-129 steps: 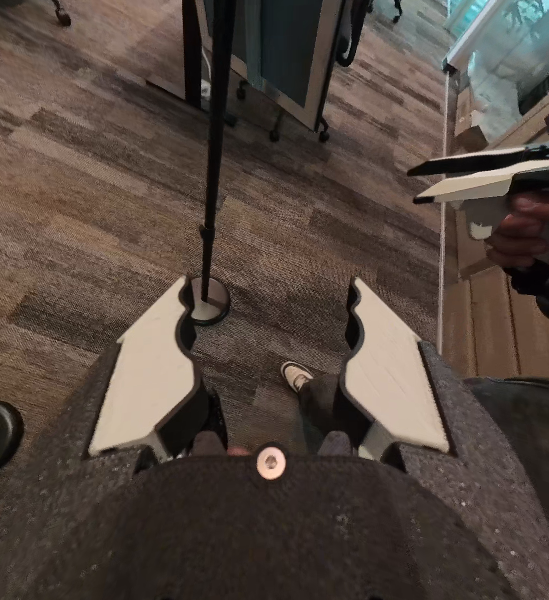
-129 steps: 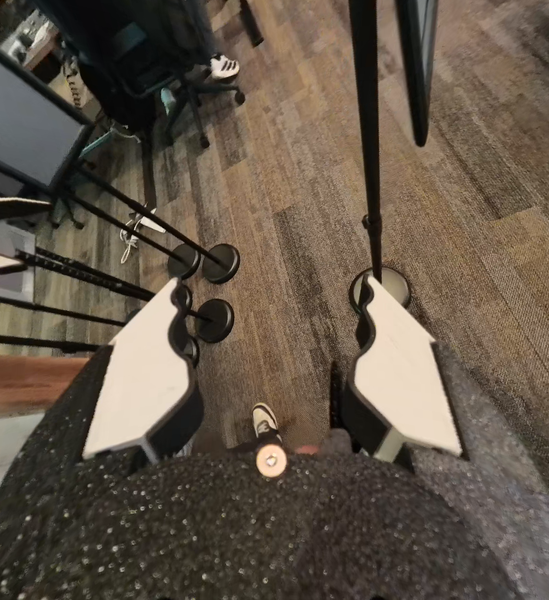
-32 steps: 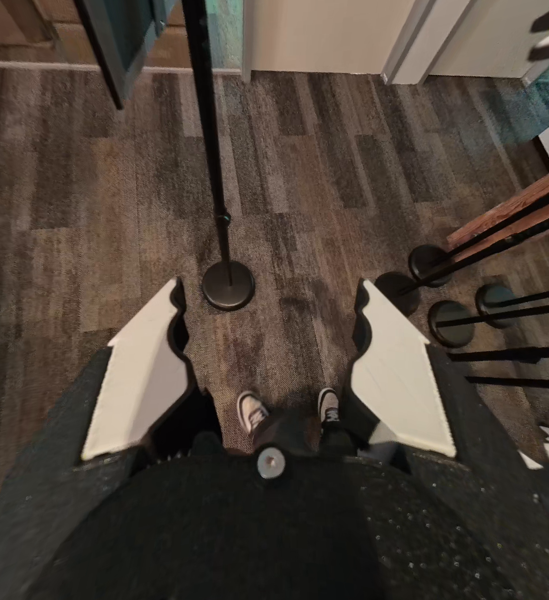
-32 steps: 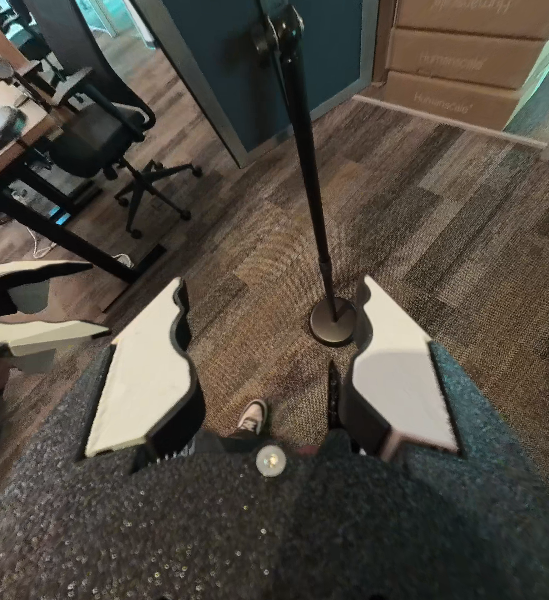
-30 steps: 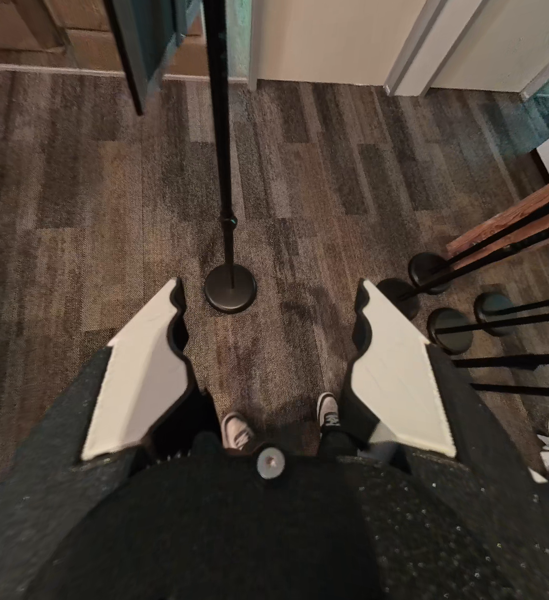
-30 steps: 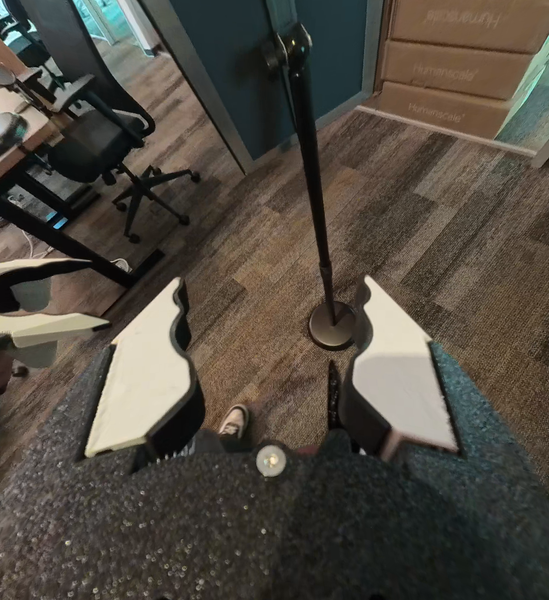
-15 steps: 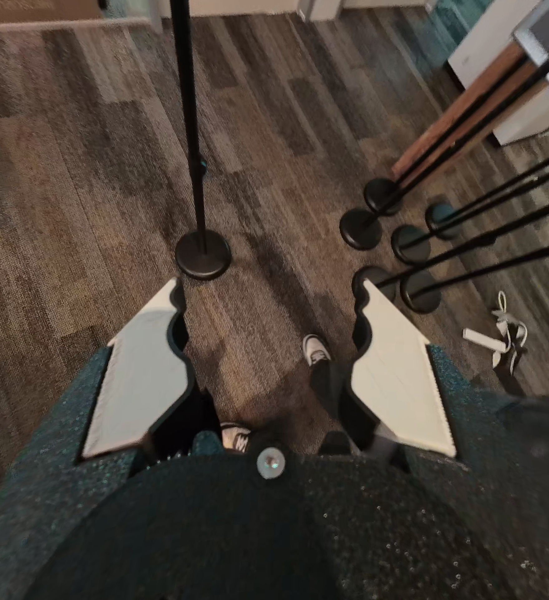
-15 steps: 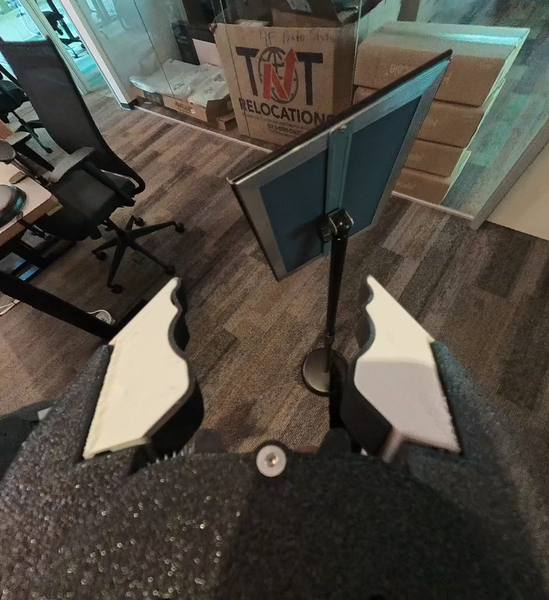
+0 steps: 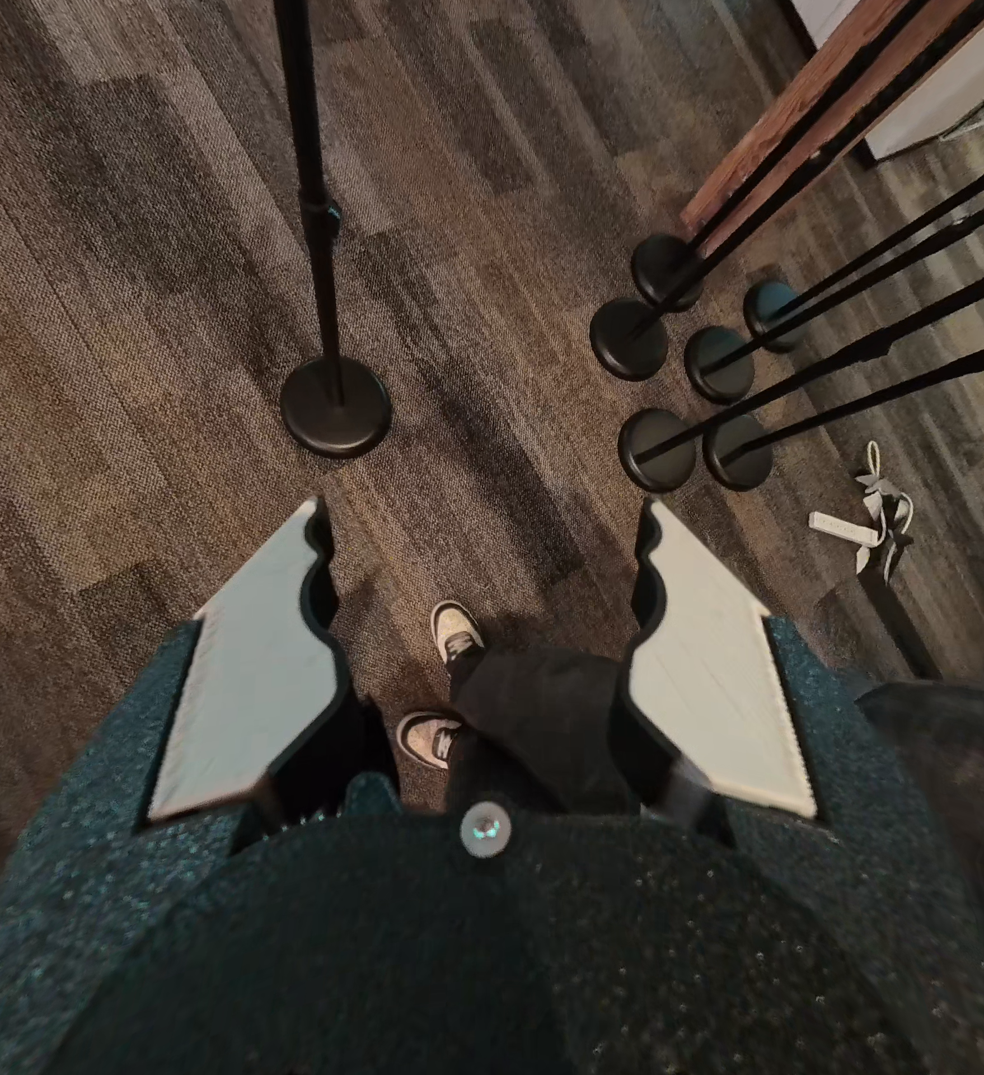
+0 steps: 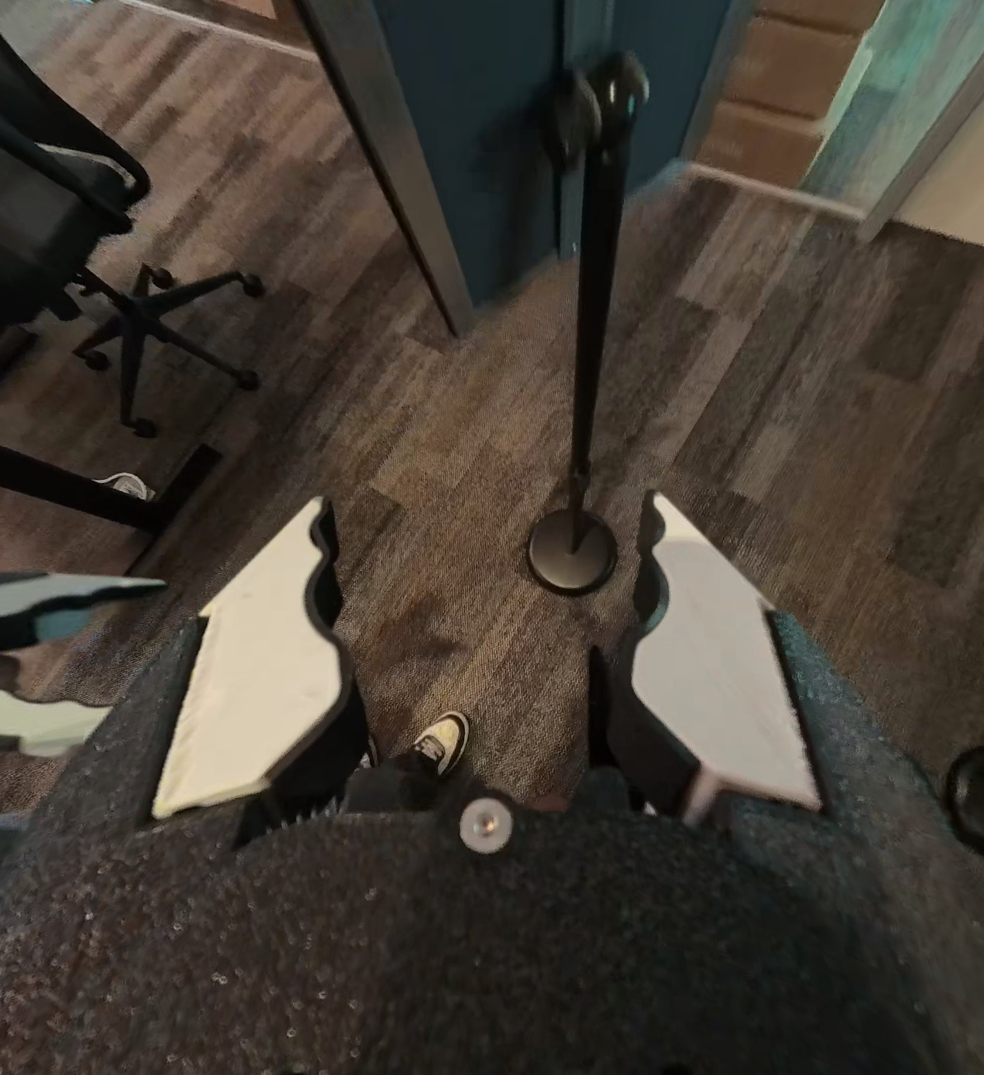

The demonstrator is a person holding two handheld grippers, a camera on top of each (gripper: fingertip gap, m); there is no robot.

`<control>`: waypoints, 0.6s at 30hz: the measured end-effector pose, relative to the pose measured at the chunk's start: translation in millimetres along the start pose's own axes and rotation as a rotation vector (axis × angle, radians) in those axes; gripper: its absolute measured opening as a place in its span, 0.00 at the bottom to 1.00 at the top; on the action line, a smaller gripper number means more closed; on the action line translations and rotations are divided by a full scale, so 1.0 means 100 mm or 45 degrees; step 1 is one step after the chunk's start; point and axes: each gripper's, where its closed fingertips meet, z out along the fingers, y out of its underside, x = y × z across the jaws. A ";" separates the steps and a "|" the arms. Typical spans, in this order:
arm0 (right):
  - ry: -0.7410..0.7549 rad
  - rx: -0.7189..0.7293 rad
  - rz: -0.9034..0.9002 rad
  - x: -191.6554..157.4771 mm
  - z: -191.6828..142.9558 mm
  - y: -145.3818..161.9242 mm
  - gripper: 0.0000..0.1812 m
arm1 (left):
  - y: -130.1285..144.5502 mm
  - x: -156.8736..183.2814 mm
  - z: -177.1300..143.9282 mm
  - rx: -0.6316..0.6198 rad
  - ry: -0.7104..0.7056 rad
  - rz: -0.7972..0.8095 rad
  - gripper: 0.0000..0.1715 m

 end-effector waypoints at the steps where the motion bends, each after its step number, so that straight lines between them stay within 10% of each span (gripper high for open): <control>1: 0.018 -0.010 0.014 0.02 0.11 0.16 0.57 | -0.03 -0.04 0.01 -0.003 0.003 0.018 0.61; 11: 0.225 -0.031 0.371 -0.21 0.92 1.46 0.53 | -0.36 -0.63 0.08 0.006 0.042 0.258 0.57; 18: 0.355 -0.056 0.539 -0.58 1.53 1.79 0.52 | -0.44 -1.28 -0.01 -0.009 0.353 0.360 0.56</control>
